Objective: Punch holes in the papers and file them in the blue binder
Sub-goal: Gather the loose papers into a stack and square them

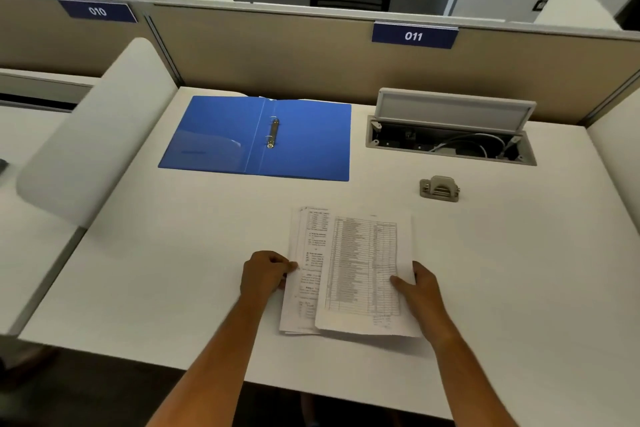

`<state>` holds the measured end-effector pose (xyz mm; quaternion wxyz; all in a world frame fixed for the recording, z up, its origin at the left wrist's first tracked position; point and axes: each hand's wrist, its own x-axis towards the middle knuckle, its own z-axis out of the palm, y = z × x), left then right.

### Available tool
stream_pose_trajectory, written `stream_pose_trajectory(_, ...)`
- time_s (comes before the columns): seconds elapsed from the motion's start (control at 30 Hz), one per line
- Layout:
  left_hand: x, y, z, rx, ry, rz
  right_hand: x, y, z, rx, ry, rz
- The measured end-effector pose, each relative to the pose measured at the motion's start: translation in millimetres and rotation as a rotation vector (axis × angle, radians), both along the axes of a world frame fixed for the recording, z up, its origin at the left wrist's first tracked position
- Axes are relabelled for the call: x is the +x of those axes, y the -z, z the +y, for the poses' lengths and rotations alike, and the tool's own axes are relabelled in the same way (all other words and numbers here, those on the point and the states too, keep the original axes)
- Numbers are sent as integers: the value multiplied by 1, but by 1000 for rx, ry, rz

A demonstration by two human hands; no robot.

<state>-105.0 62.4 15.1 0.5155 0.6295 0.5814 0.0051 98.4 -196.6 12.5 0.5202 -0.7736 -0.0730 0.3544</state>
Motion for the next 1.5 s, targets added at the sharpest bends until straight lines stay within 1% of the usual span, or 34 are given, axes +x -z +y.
stream_pose_trajectory(0.13,-1,1,1,-7,-2,-2,-18,7,31,-150,-66,-156)
stream_pose_trajectory(0.3,-3,1,2,-15,-23,-24,-35,6,49,-287,-58,-273)
stream_pose_trajectory(0.5,-2,6,3,-12,-9,-18,-54,-2,58,-588,-119,-494)
stream_pose_trajectory(0.63,1,6,2,48,15,16,-60,-3,58,-688,-175,-619)
stream_pose_trajectory(0.77,6,6,-1,84,32,37,-64,1,56,-712,-221,-670)
stream_pose_trajectory(0.9,9,8,-5,176,74,83,-64,6,53,-672,-237,-663)
stream_pose_trajectory(1.07,12,5,-9,195,28,27,-58,15,51,-574,-252,-622)
stream_pose_trajectory(1.13,12,6,-10,141,-14,-42,-56,16,49,-534,-239,-570)
stream_pose_trajectory(1.23,11,9,-9,-22,-112,-189,-49,17,47,-431,-170,-430)
stream_pose_trajectory(1.37,7,7,-7,-185,-229,-362,-39,13,43,-254,51,-219)
stream_pose_trajectory(1.5,1,-5,-7,-231,-233,-487,-45,13,24,-139,243,-60)
